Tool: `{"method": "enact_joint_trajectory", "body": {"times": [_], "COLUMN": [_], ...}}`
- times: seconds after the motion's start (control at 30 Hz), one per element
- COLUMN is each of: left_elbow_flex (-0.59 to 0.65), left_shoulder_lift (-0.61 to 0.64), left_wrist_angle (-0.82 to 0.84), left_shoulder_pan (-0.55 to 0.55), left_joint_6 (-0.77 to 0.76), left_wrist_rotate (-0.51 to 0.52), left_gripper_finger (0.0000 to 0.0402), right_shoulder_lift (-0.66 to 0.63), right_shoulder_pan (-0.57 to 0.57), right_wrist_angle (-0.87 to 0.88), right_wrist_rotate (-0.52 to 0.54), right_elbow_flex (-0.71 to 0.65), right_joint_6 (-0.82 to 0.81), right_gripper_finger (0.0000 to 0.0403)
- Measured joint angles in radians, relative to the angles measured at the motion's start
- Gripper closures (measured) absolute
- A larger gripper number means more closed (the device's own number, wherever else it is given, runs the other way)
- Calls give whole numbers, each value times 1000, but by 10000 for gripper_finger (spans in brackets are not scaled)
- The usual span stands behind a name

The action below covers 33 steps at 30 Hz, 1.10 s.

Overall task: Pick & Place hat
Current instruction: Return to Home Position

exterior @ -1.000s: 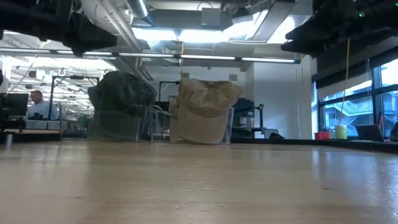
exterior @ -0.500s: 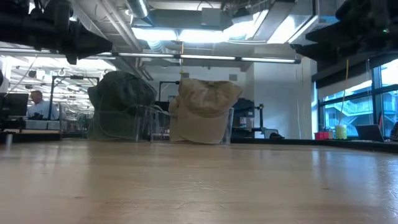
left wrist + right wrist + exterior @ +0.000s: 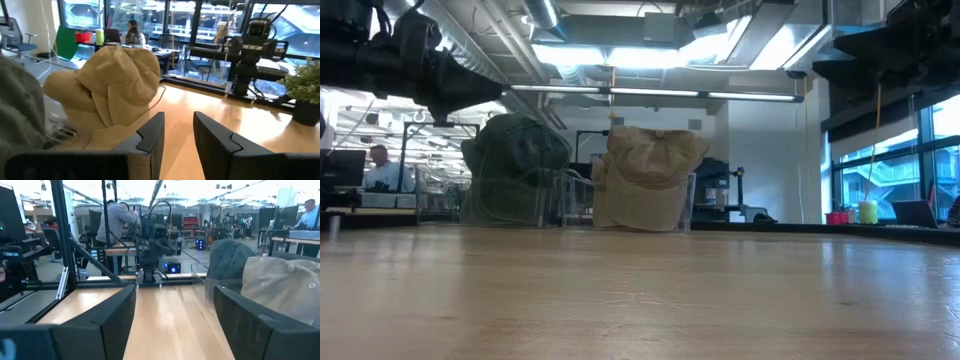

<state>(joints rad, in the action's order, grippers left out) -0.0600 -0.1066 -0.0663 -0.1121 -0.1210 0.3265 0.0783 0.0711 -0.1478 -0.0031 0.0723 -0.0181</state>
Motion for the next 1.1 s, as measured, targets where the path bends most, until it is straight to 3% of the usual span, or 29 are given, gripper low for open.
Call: {"method": "enact_joint_trajectory", "body": {"times": [0.5,0.73,1.1], "left_elbow_flex": [5,43,52], "left_shoulder_lift": [0,0,-14], "left_wrist_angle": [64,18,10], "left_shoulder_pan": [-10,-10,-9], "left_joint_6": [-23,-18,-24], "left_wrist_rotate": [-7,-11,-29], "left_gripper_finger": [303,303,303], "right_shoulder_lift": [-77,-77,-74], "right_shoulder_pan": [0,0,0], "right_wrist_angle": [40,40,25], "right_wrist_rotate": [-60,26,53], "right_elbow_flex": [-1,-1,-66], "right_joint_6": [0,-1,-9], "right_gripper_finger": [136,136,136]}}
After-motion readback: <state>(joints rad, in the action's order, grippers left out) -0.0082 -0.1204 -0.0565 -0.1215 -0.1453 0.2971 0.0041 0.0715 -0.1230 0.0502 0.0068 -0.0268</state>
